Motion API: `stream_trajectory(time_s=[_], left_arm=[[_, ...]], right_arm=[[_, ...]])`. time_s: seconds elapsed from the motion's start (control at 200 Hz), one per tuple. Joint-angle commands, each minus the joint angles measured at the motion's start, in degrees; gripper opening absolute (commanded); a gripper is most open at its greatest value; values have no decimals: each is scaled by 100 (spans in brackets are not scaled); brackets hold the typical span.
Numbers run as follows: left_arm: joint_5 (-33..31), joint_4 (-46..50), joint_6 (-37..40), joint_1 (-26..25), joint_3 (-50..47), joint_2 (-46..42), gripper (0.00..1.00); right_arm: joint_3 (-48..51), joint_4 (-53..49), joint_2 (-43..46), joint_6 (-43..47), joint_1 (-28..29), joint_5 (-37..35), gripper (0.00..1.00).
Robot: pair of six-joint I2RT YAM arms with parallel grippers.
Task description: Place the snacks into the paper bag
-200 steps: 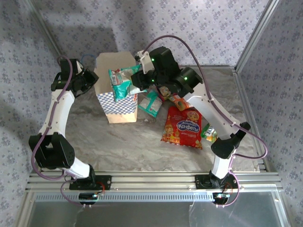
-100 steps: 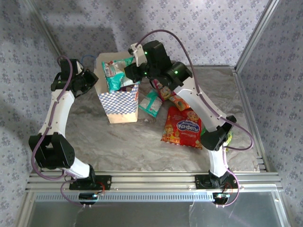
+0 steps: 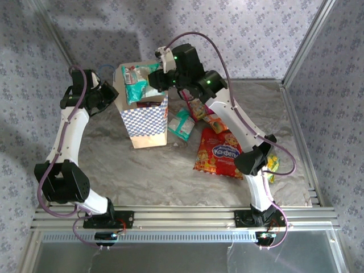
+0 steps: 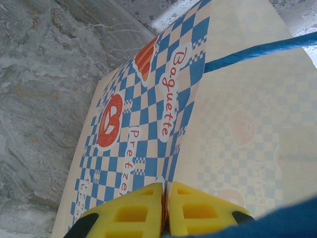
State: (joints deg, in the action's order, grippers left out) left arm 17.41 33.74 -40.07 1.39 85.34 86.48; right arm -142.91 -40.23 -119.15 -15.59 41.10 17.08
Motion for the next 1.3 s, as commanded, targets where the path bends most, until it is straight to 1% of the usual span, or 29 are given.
stream_trajectory(time_s=[0.0, 0.195, 0.49, 0.67, 0.935, 1.294], left_arm=[[157, 63, 78, -16, 152, -13, 9], [135, 107, 123, -19, 98, -82, 9], [114, 97, 136, -18, 70, -140, 9], [114, 118, 140, -17, 128, -117, 9], [122, 142, 140, -17, 157, -110, 9], [148, 148, 140, -18, 176, -110, 9]], right_arm=[[-259, 439, -154, -240, -65, 339, 0], [-568, 552, -488, -488, -120, 551, 0], [-774, 552, -828, -657, -162, 569, 0], [-773, 379, -882, -645, -151, 419, 0], [-773, -229, -882, -541, -78, -67, 0], [-729, -583, -882, -401, 36, -188, 0]])
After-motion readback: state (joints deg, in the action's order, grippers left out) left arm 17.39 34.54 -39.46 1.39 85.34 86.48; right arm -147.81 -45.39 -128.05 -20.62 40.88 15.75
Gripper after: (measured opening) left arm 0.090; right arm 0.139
